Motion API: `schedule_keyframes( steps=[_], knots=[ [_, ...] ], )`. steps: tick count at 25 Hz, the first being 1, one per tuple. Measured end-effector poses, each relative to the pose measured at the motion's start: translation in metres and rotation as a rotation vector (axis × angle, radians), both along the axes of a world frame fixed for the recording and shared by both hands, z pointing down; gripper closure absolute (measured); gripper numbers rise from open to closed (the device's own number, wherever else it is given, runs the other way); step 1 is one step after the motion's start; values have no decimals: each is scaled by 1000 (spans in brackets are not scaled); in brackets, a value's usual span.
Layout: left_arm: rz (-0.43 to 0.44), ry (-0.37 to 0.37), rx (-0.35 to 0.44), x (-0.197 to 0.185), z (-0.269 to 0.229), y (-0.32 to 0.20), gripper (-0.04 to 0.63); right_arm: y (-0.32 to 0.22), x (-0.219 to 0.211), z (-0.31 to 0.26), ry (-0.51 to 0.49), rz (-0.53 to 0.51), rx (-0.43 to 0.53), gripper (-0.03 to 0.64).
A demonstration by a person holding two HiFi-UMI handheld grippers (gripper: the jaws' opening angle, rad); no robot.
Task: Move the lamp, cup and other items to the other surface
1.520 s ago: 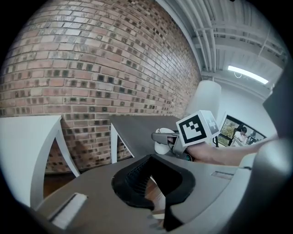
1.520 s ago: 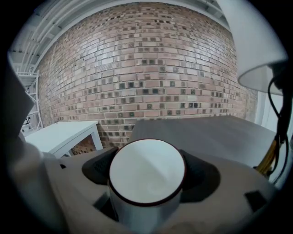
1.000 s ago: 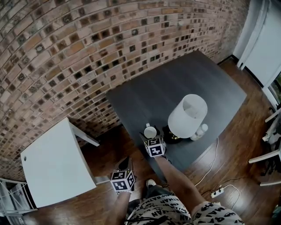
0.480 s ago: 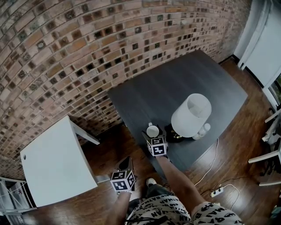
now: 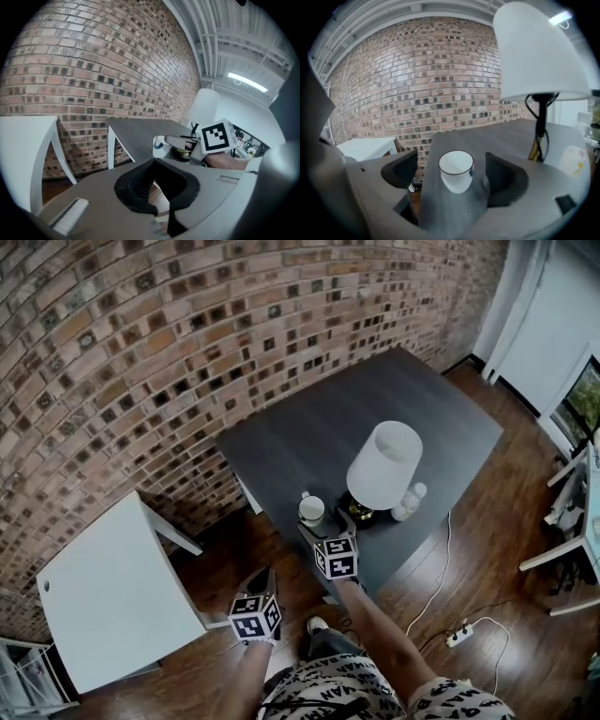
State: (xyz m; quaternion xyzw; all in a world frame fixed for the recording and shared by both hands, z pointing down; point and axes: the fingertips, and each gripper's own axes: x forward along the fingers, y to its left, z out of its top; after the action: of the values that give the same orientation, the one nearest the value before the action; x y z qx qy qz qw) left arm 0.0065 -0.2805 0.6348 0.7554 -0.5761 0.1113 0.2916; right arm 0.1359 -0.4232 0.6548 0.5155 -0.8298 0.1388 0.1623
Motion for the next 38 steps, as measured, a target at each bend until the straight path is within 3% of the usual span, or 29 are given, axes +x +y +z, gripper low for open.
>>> schedule_keyframes(
  steps=[3, 5, 12, 19, 24, 38],
  knots=[
    [55, -1, 27, 9, -14, 17, 595, 52, 15, -21, -21, 15, -13, 165],
    [87, 1, 45, 13, -22, 33, 595, 91, 29, -34, -30, 47, -18, 325],
    [209, 24, 95, 40, -39, 111, 595, 227, 86, -47, -35, 218, -72, 593],
    [283, 67, 82, 71, -36, 187, 595, 320, 116, -66, -57, 286, -99, 616],
    [334, 77, 90, 96, -45, 209, 595, 358, 121, -82, -36, 273, -98, 617],
    [308, 58, 136, 86, -69, 215, 595, 369, 106, -66, -59, 245, -133, 617]
  ],
)
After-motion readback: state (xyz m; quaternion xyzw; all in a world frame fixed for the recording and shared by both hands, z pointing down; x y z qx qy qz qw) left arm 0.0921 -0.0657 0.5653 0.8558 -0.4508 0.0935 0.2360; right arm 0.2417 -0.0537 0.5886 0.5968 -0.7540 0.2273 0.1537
